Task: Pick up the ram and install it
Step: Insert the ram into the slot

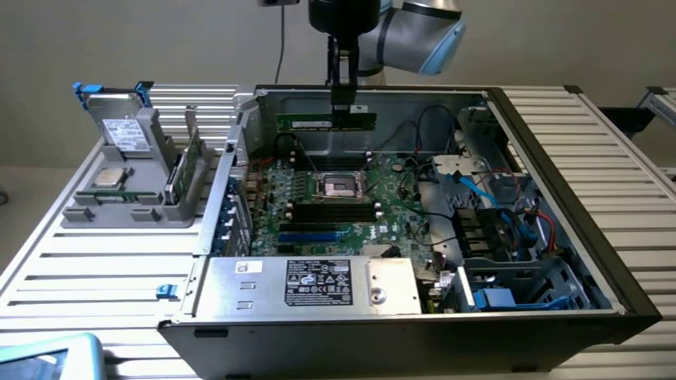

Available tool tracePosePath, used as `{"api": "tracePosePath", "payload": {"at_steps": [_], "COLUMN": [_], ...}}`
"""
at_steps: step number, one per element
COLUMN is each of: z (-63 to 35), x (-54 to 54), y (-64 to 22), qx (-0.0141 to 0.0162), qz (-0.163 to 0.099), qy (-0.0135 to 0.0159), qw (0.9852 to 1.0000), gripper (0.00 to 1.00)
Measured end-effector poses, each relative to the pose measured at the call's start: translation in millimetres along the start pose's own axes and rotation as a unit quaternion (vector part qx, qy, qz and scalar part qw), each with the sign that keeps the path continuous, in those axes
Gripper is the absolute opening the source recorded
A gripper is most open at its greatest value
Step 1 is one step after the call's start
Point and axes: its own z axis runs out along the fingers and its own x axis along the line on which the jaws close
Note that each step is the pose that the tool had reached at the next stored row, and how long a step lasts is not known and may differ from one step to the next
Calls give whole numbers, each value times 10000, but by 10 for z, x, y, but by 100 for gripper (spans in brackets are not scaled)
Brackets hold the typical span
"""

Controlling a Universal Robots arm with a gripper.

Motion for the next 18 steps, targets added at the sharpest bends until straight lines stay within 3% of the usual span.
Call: {"api": "tracePosePath", "payload": {"at_steps": [2, 5, 18], "z": [10, 29, 229], "x": [0, -2, 5], "y": [-10, -25, -56], "qx": [-8, -21, -33], "qz": [0, -1, 0], "qy": [28, 93, 92], "qw": [10000, 10000, 10000], "gripper": [13, 13, 13]}}
